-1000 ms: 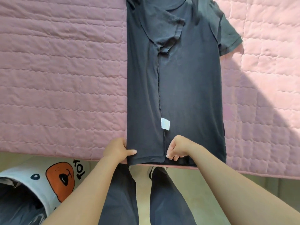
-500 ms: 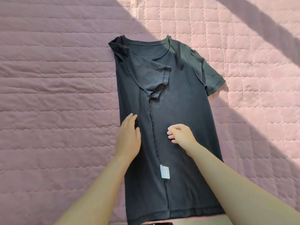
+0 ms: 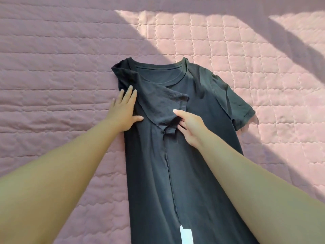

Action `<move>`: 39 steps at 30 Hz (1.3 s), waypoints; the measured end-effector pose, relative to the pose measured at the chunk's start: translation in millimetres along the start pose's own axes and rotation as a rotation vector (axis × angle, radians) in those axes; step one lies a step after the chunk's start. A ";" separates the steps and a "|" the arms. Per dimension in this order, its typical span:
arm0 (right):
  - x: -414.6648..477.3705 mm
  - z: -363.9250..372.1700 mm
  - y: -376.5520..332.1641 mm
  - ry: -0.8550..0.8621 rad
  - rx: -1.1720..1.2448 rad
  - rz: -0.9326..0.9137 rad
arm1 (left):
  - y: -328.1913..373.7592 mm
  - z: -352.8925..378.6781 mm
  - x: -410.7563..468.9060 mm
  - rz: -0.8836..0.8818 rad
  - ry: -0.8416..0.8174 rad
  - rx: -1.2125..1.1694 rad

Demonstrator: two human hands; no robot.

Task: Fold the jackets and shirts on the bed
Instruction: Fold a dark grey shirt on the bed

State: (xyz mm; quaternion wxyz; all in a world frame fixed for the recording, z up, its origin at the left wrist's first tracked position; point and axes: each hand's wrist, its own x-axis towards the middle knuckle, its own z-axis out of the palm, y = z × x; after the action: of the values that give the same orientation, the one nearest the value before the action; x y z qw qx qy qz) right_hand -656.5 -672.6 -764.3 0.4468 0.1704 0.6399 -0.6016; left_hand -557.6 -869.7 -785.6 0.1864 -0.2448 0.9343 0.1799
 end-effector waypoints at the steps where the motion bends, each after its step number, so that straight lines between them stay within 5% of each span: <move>1: 5.5 1.0 -2.3 0.013 -0.034 -0.014 | -1.1 -5.0 6.5 -0.009 -0.020 0.013; 8: 40.5 -14.6 -8.9 0.384 -0.639 -0.245 | 1.3 -27.3 47.4 -0.044 -0.184 0.282; 11: 46.6 -33.0 -12.7 0.394 -0.634 -0.184 | 7.3 -29.5 57.2 -0.077 -0.252 0.302; 18: 32.1 -41.6 -30.0 0.116 -0.663 -0.145 | 19.1 -35.0 58.4 -0.196 -0.264 0.357; 24: 6.1 -106.2 -52.9 0.463 -0.456 -0.472 | 54.9 -58.4 50.9 -0.313 -0.315 0.276; 26: 5.6 -135.7 -56.8 0.647 -0.443 -0.516 | 78.8 -60.4 47.8 -0.225 -0.233 0.222; 28: 12.3 -163.0 -56.8 0.756 -0.442 -0.352 | 109.8 -49.9 43.2 -0.045 -0.111 0.165; 31: 17.3 -182.7 -58.2 0.603 -0.298 -0.100 | 163.0 -19.5 32.9 0.236 -0.046 0.038; 36: 29.8 -190.2 -67.3 0.283 -0.239 -0.054 | 218.8 21.9 30.1 0.388 0.008 0.034; 39: 37.0 -192.9 -81.8 0.499 -0.460 -0.263 | 235.8 29.2 36.2 0.377 0.008 0.007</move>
State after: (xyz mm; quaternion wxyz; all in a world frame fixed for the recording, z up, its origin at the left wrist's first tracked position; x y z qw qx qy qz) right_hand -809.1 -524.4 -766.2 0.2226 0.1232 0.8642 -0.4340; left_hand -703.0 -679.1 -769.0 0.1466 -0.0656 0.9650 0.2071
